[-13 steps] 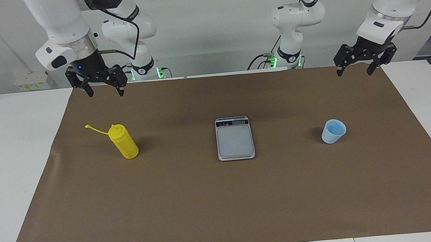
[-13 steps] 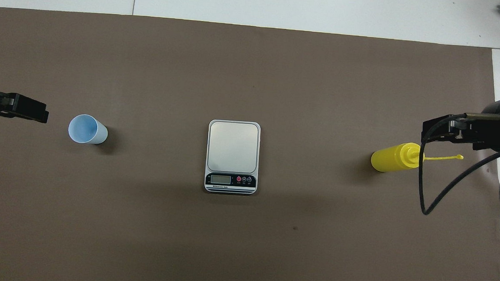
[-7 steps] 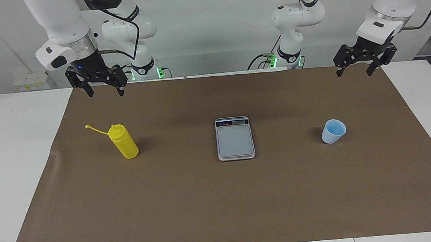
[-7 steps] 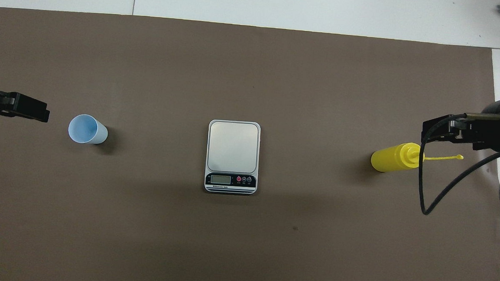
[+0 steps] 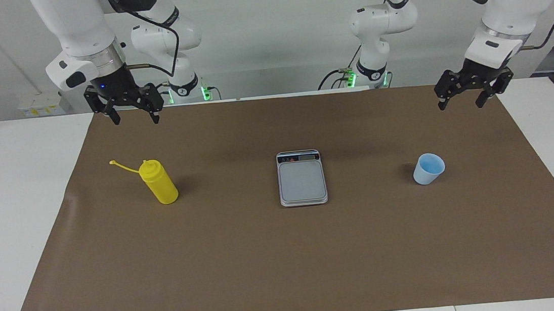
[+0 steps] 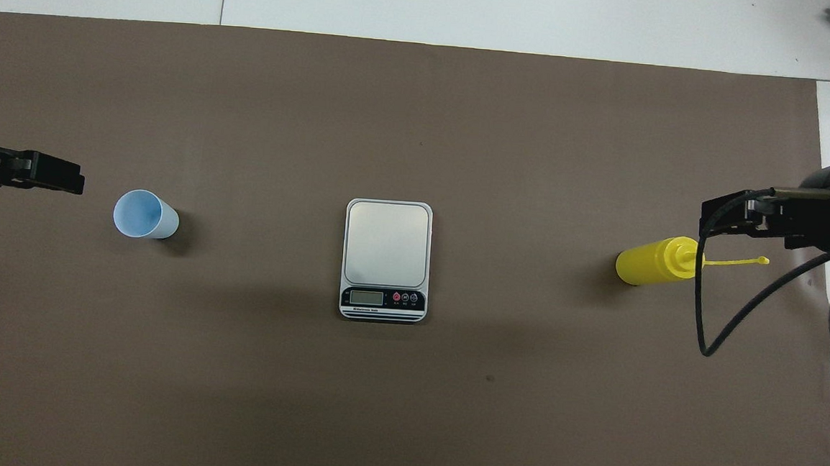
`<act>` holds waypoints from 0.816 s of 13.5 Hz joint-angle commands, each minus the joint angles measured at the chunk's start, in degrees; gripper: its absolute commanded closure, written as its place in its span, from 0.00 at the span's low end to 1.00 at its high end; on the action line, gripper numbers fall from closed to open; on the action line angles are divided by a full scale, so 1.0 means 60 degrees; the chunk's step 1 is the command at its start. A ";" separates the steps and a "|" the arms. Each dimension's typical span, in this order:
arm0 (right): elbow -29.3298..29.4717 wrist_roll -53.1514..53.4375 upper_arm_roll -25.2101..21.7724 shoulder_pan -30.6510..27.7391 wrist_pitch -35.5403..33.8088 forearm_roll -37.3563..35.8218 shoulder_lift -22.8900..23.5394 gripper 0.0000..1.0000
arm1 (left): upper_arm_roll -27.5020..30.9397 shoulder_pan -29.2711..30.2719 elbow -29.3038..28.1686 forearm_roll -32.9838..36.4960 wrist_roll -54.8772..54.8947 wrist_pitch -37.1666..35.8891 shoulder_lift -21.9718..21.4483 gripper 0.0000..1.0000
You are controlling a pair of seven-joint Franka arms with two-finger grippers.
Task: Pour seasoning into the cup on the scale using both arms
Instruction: 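Reach the left gripper to the light-blue cup and grasp it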
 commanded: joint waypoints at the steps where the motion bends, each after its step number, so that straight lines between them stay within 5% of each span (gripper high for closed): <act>1: -0.0077 -0.0245 0.0050 -0.0167 -0.0104 0.0261 -0.0073 0.00 | -0.0036 0.0347 -0.1051 -0.0133 0.0105 0.1007 -0.0269 0.00; 7: -0.0077 -0.0260 0.0050 -0.0167 -0.0104 0.0261 -0.0073 0.00 | -0.0036 0.0962 -0.2575 -0.0133 0.0208 0.3526 0.0799 0.00; 11: -0.0077 -0.0260 0.0050 -0.0153 -0.0104 0.0261 -0.0073 0.00 | -0.0036 0.0977 -0.3791 -0.0133 0.0178 0.5052 0.0844 0.00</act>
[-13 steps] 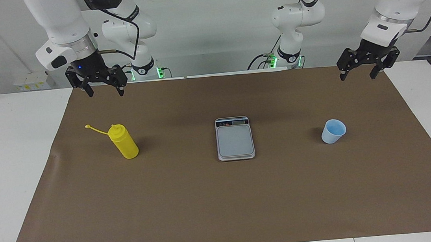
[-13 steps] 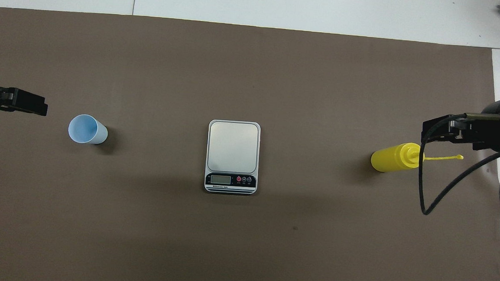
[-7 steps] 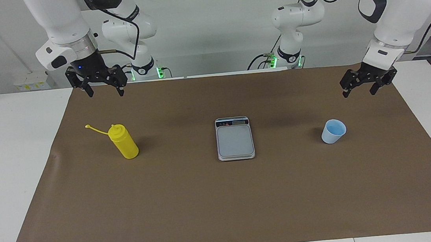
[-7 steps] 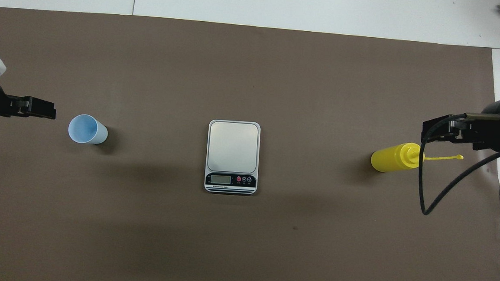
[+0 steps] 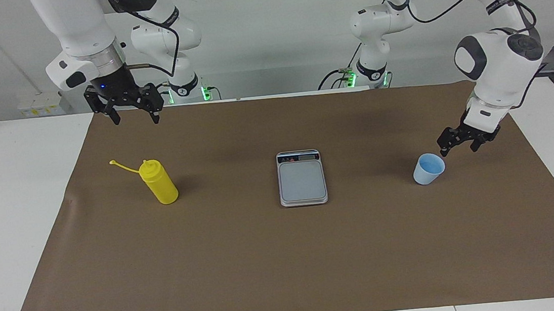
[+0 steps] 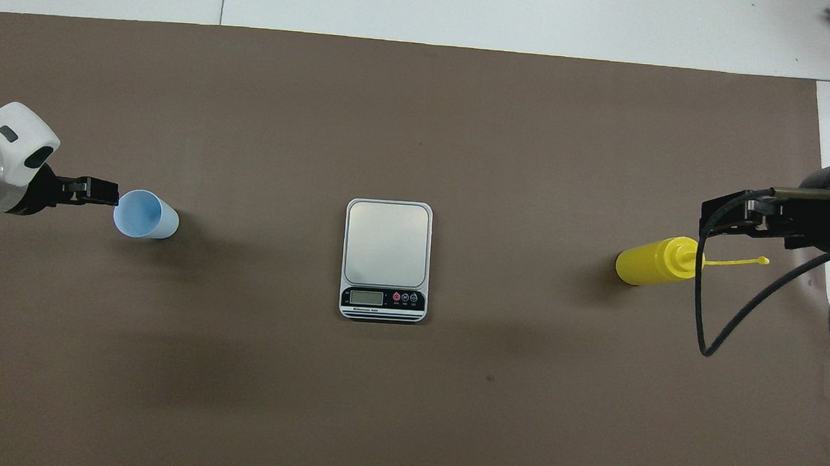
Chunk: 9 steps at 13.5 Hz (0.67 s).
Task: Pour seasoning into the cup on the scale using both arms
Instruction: 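Reach the left gripper to the light-blue cup and grasp it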
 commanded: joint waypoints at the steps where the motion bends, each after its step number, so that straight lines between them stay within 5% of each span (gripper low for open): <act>1: -0.0076 -0.0260 0.0050 -0.0167 -0.0104 0.0261 -0.0073 0.00 | -0.0053 0.0140 -0.0589 -0.0119 0.0026 0.0593 -0.0051 0.00; 9: -0.0061 -0.0260 0.0050 -0.0167 -0.0104 0.0261 -0.0073 0.00 | -0.0082 -0.0109 -0.0750 -0.0119 -0.1059 0.1297 0.0888 0.00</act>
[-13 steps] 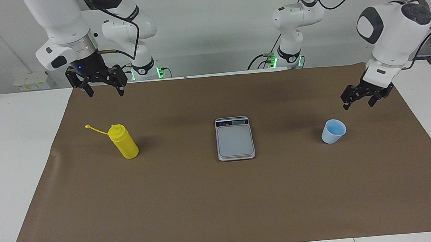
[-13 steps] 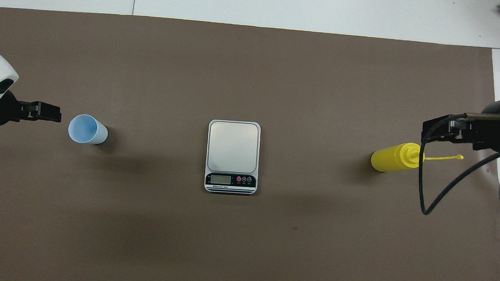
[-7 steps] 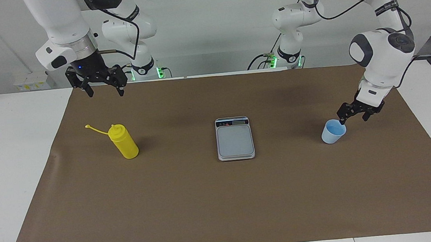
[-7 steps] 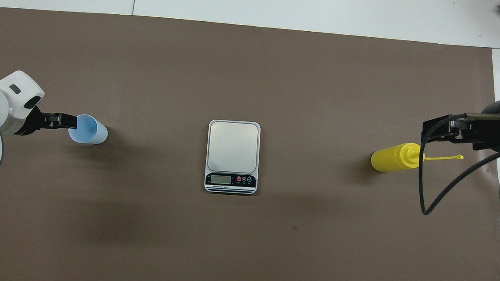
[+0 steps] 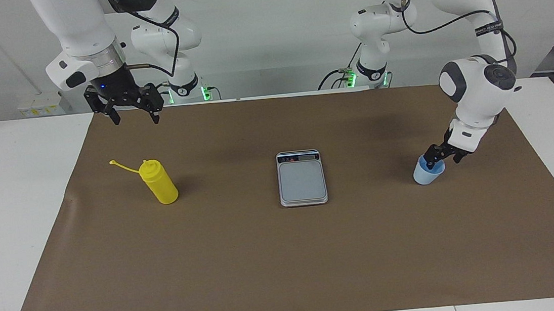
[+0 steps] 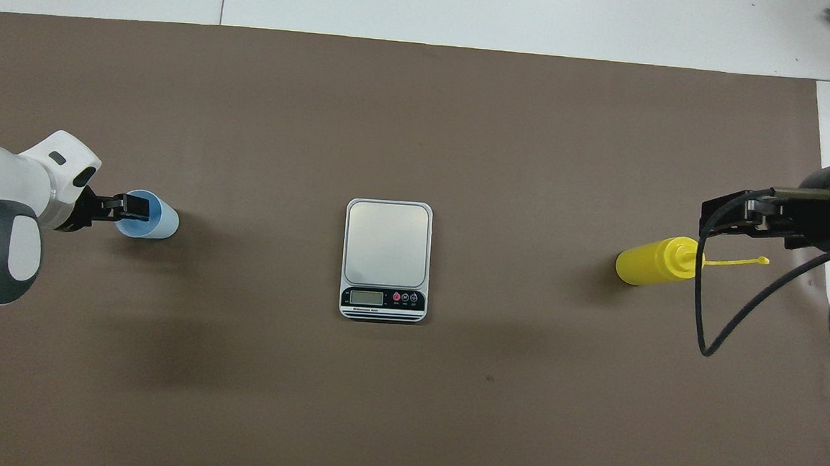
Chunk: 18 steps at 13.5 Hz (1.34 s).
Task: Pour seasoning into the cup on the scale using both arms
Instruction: 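Reach the left gripper to the light-blue cup and grasp it, then lift the blue cup with the left gripper and lower it onto the scale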
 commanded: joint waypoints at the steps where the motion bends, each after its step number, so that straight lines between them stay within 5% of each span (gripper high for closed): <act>1: -0.0075 -0.0260 0.0050 -0.0167 -0.0104 0.0261 -0.0073 0.00 | 0.0027 -0.0064 -0.0074 -0.0094 -0.0215 0.0214 0.0035 0.00; 2: -0.0061 -0.0260 0.0050 -0.0152 -0.0104 0.0261 -0.0073 0.00 | 0.0027 -0.0079 -0.0074 -0.0094 -0.0477 0.0214 0.0035 0.00; 3: -0.0061 -0.0245 0.0050 -0.0152 -0.0104 0.0261 -0.0073 0.00 | 0.0027 -0.0079 -0.0074 -0.0094 -0.0552 0.0199 0.0035 0.21; 5: -0.0075 -0.0260 0.0065 -0.0167 -0.0104 0.0261 -0.0073 0.00 | 0.0027 -0.0108 -0.0030 -0.0094 -0.0465 0.0039 0.0035 1.00; 11: -0.0061 -0.0260 0.0050 -0.0167 -0.0104 0.0261 -0.0073 0.00 | 0.0013 -0.0152 0.1067 -0.0080 -0.0333 -0.1352 0.0080 1.00; 18: -0.0075 -0.0260 0.0050 -0.0167 -0.0104 0.0261 -0.0073 0.00 | -0.0090 -0.0868 0.3967 -0.0356 -0.0448 -0.4500 0.0050 1.00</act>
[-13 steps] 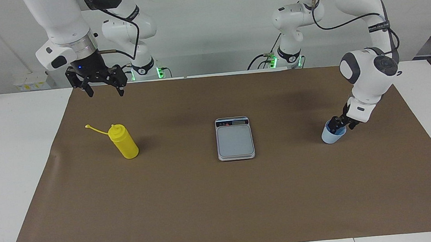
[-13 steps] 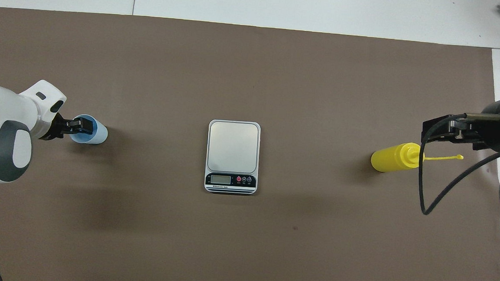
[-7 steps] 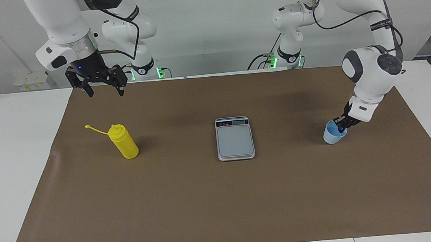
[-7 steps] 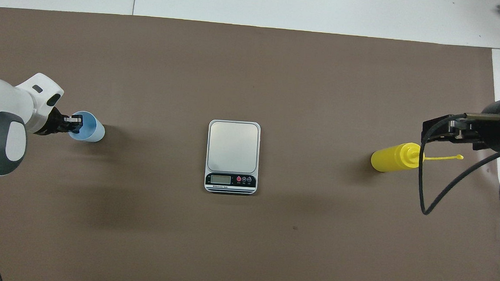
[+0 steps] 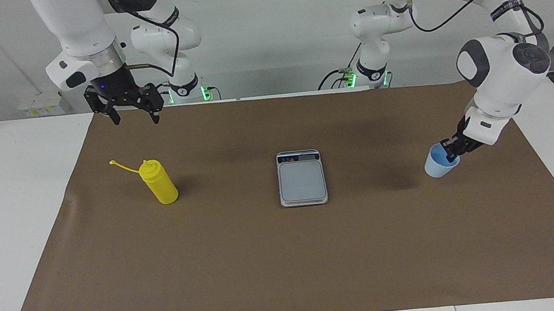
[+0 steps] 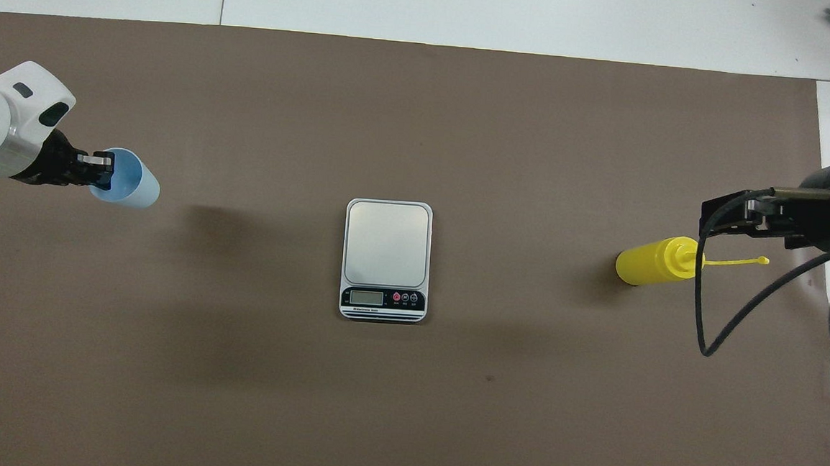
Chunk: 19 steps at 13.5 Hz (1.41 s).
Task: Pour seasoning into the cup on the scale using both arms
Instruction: 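Lift the blue cup with the left gripper and lower it onto the scale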
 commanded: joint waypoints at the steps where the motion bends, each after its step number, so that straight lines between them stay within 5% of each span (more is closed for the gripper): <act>1: -0.0075 -0.0260 0.0050 -0.0167 -0.0104 0.0261 -0.0073 0.00 | 0.0093 -0.0756 0.0734 -0.0276 -0.0757 -0.0896 0.0059 1.00; 9: -0.0061 -0.0260 0.0050 -0.0152 -0.0104 0.0261 -0.0073 0.00 | 0.0063 -0.4053 0.0560 -0.0525 -0.5958 0.0915 0.0146 1.00; 13: -0.0075 -0.0260 0.0050 -0.0167 -0.0118 0.0261 -0.0073 0.00 | 0.0078 -0.5342 0.0955 -0.0570 -0.7248 0.1620 0.1329 1.00; 19: -0.0061 -0.0245 0.0050 -0.0153 -0.0118 0.0261 -0.0073 0.00 | 0.0078 -0.5842 -0.0257 -0.0072 -0.7325 0.2189 0.1071 1.00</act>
